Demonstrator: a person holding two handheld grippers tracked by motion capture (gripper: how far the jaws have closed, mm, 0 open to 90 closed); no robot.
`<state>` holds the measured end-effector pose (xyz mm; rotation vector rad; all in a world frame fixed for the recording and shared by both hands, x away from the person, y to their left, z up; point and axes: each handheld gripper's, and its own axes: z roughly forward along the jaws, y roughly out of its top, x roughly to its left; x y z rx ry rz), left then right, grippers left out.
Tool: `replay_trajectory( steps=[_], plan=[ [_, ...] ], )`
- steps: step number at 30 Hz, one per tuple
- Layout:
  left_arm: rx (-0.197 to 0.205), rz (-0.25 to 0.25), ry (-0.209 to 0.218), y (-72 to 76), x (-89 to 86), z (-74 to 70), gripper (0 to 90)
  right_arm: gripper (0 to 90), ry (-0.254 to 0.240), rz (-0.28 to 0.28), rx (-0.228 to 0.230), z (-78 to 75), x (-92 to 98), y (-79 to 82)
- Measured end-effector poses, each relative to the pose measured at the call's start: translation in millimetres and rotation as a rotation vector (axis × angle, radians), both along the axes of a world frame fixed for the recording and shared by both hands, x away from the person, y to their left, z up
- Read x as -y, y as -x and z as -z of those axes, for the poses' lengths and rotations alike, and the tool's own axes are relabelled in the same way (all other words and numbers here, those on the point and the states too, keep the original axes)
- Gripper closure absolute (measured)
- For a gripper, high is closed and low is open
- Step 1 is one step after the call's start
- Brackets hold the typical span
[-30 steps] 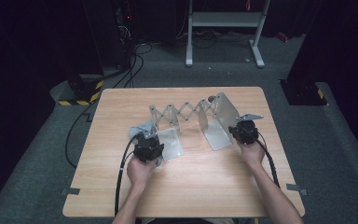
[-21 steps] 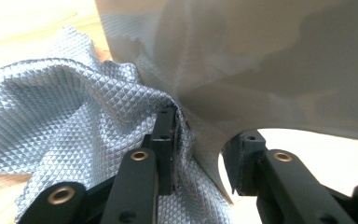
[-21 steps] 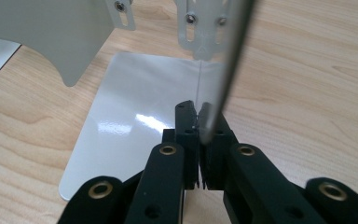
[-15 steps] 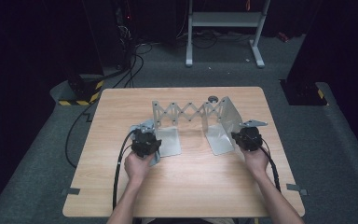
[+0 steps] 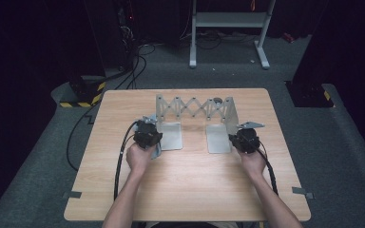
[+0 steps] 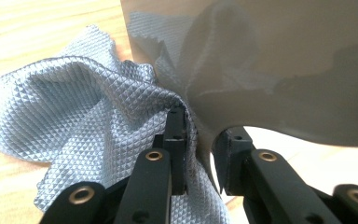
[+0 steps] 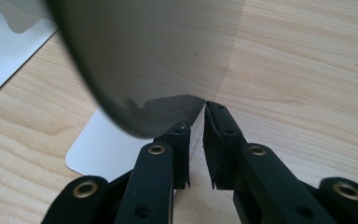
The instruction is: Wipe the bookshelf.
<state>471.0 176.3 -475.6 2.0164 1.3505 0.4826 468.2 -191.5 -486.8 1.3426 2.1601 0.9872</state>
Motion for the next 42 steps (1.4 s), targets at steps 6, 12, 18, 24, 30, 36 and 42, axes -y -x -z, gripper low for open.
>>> replay_trajectory(
  steps=[6,12,18,24,30,36,42],
  plan=[
    [-0.002,0.005,-0.007,-9.4,-1.2,0.0,76.4,77.7,-0.044,0.014,-0.001,2.6,-4.6,-7.2],
    [0.001,0.027,0.0,-9.9,-4.2,2.4,75.9,76.1,-0.071,0.028,0.001,5.2,-8.8,-11.5],
    [0.002,0.022,-0.013,-5.5,-11.6,2.2,78.8,74.1,-0.067,0.028,-0.009,4.2,-14.5,-17.7],
    [0.0,0.005,-0.013,-0.8,-18.6,3.1,74.8,72.6,-0.069,0.036,-0.006,4.6,-17.6,-21.8],
    [0.016,-0.001,-0.026,15.5,-25.2,2.9,56.2,66.8,-0.071,0.021,-0.011,6.2,-18.1,-20.7],
    [0.007,-0.013,-0.047,26.4,-34.9,9.3,54.6,66.4,-0.073,0.01,-0.002,4.5,-14.9,-16.7],
    [-0.026,-0.037,-0.042,24.9,-45.4,21.0,58.6,65.1,-0.078,0.009,0.006,2.7,-7.0,-12.1]
  ],
)
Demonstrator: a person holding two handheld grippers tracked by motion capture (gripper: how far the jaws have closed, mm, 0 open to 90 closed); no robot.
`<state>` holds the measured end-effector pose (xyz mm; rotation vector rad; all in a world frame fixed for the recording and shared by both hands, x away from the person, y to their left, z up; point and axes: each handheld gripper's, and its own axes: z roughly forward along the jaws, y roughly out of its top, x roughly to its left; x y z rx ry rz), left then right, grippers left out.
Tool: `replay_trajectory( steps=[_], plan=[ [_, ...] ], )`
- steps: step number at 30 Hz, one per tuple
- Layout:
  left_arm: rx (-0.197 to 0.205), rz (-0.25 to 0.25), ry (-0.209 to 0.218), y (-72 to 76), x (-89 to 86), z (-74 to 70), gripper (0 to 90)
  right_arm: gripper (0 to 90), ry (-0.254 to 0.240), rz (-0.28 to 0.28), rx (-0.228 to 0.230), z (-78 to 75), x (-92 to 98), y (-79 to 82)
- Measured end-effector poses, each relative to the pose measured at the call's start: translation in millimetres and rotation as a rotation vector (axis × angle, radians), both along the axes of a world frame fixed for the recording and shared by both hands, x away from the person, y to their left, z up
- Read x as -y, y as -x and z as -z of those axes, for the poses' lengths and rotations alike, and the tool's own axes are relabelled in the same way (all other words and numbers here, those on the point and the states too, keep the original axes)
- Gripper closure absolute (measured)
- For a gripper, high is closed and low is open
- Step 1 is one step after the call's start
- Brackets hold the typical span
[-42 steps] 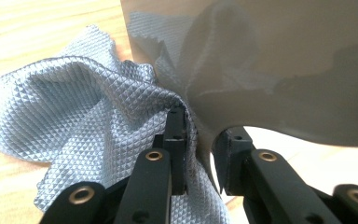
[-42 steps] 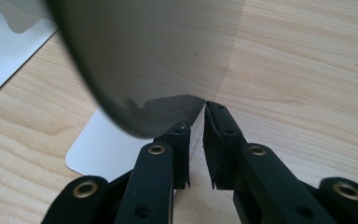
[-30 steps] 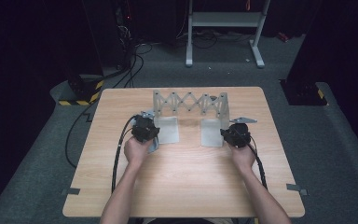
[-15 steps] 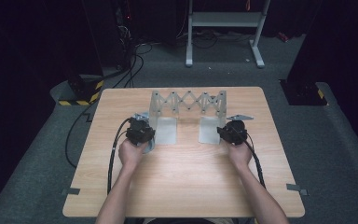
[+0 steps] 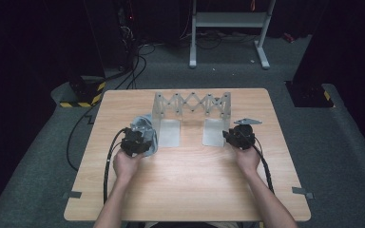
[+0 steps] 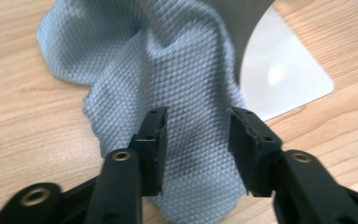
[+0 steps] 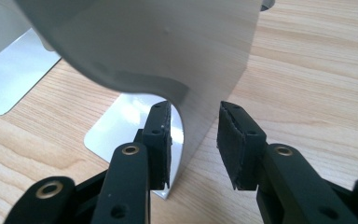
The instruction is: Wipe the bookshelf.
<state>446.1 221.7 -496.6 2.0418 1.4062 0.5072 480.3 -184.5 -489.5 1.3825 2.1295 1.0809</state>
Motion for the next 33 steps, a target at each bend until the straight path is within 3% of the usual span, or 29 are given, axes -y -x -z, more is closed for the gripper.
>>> replay_trajectory(
  steps=[6,9,14,20,24,29,33],
  plan=[
    [-0.037,-0.036,-0.04,-5.9,-6.9,13.5,60.9,63.1,-0.006,-0.003,-0.011,2.9,12.4,4.3],
    [-0.029,-0.066,-0.048,-8.8,-11.1,14.8,64.2,63.0,-0.003,-0.003,-0.01,3.4,16.8,6.4],
    [-0.042,-0.111,-0.047,-14.5,-22.4,13.8,77.1,64.1,-0.003,0.014,-0.01,4.9,27.6,10.0],
    [-0.054,-0.181,-0.042,-17.1,-38.2,13.2,82.1,63.9,-0.021,0.033,0.001,4.9,42.1,16.0],
    [-0.048,-0.215,-0.018,-10.2,-47.1,14.4,84.8,63.7,-0.033,0.044,0.01,4.4,49.6,19.2],
    [-0.033,-0.226,0.0,2.9,-53.9,14.4,83.7,62.6,-0.048,0.042,0.021,2.4,54.5,23.7],
    [0.007,-0.204,0.044,12.0,-54.6,8.5,73.1,61.8,-0.056,0.043,0.026,1.6,56.6,28.4]
  ],
)
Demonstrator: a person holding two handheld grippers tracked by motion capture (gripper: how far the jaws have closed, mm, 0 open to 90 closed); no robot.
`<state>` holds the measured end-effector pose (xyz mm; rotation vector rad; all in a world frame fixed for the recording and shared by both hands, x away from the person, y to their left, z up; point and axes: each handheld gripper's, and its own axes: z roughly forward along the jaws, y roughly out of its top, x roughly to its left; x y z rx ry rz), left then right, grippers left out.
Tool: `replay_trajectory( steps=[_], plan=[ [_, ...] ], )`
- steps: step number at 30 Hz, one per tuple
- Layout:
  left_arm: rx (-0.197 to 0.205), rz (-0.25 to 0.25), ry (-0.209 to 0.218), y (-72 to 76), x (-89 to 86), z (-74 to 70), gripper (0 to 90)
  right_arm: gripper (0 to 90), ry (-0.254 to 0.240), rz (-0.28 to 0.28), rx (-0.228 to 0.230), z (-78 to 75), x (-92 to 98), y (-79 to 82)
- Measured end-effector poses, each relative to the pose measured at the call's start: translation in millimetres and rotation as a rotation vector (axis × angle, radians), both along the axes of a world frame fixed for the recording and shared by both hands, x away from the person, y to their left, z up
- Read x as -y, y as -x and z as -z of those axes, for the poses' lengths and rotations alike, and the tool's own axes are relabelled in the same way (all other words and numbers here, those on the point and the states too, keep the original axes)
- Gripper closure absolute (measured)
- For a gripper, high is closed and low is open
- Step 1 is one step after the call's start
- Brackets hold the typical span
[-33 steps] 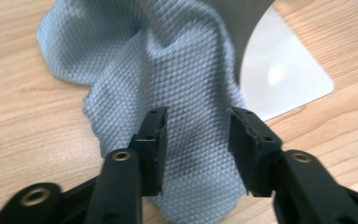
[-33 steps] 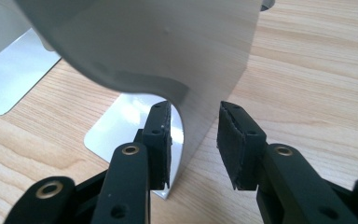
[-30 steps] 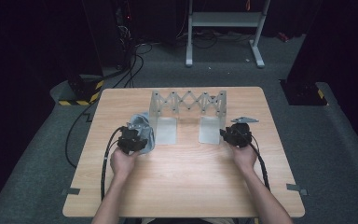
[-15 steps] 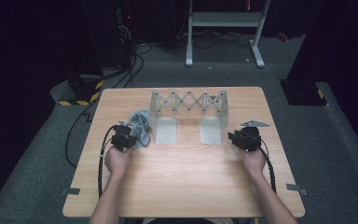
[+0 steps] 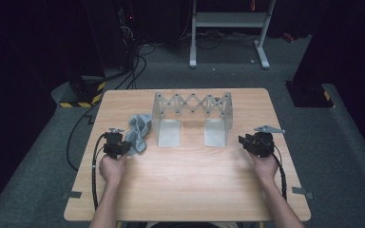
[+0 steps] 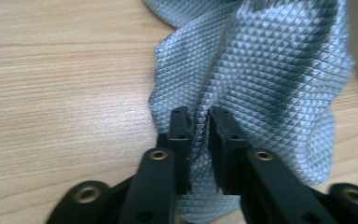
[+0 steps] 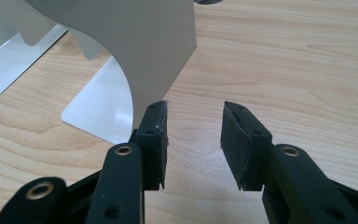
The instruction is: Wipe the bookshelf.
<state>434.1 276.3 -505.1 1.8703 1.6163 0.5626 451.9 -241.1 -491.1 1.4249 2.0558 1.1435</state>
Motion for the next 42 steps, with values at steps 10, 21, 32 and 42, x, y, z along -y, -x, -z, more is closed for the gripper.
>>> replay_trajectory(
  steps=[10,21,32,42],
  plan=[
    [0.13,0.108,0.078,22.3,13.7,-25.3,54.9,55.1,-0.045,-0.007,0.012,-4.1,9.5,14.7],
    [0.195,0.139,0.119,47.6,20.1,-37.7,44.6,50.9,-0.074,-0.025,0.012,-2.1,20.2,31.9],
    [0.106,0.148,0.097,41.5,23.9,-22.4,24.4,50.4,-0.078,-0.029,-0.01,5.9,26.3,37.9],
    [0.151,0.156,0.078,48.0,26.0,-18.3,12.7,50.4,-0.059,-0.029,-0.033,14.9,24.4,34.7]
  ],
)
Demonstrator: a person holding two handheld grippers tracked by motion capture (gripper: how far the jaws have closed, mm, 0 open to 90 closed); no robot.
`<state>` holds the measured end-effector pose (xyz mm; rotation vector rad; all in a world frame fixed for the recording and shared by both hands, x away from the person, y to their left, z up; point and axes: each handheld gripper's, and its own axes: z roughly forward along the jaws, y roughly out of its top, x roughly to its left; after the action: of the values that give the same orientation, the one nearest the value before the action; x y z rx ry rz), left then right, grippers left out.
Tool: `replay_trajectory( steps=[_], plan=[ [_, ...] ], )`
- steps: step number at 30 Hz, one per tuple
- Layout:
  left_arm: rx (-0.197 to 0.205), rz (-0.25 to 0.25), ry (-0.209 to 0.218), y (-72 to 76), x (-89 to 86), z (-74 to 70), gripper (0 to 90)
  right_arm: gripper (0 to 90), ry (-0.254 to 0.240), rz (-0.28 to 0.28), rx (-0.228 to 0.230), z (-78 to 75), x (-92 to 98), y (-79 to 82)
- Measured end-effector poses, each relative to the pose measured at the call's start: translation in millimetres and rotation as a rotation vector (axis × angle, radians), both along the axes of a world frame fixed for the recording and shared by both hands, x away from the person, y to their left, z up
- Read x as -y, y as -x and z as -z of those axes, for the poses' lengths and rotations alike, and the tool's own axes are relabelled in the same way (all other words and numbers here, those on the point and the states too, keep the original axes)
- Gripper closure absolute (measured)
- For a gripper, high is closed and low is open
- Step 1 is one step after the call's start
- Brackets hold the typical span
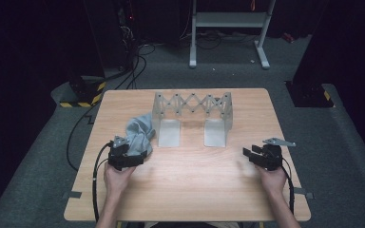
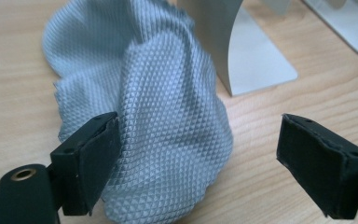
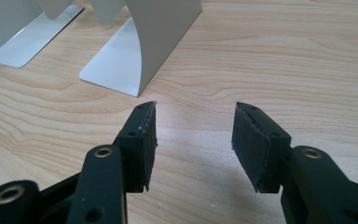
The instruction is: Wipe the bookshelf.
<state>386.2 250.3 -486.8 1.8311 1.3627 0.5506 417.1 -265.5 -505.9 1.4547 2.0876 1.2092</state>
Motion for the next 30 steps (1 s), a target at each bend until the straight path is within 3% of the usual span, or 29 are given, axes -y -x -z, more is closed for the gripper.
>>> replay_trajectory(
  steps=[3,8,13,18,21,30],
  plan=[
    [0.004,-0.039,-0.016,1.1,-6.0,-3.3,10.7,50.4,0.004,0.003,0.006,-1.0,1.1,0.8],
    [-0.062,-0.07,-0.05,-7.5,-12.6,9.5,2.9,50.4,0.011,0.006,-0.005,3.0,0.5,-0.7],
    [0.047,-0.011,0.021,-16.5,-4.7,6.5,3.9,50.5,0.006,-0.003,-0.022,8.2,-2.3,-3.4],
    [0.069,0.01,0.006,-28.8,9.5,-7.5,6.1,50.5,0.006,-0.005,-0.02,8.6,-3.3,-3.2],
    [0.095,0.036,0.018,-21.7,16.0,-12.4,8.8,50.5,0.003,0.0,-0.015,7.3,-0.4,-0.3],
    [0.089,0.109,0.045,5.8,33.9,-8.9,14.2,49.9,0.006,-0.007,-0.002,4.2,2.4,13.6]
  ],
)
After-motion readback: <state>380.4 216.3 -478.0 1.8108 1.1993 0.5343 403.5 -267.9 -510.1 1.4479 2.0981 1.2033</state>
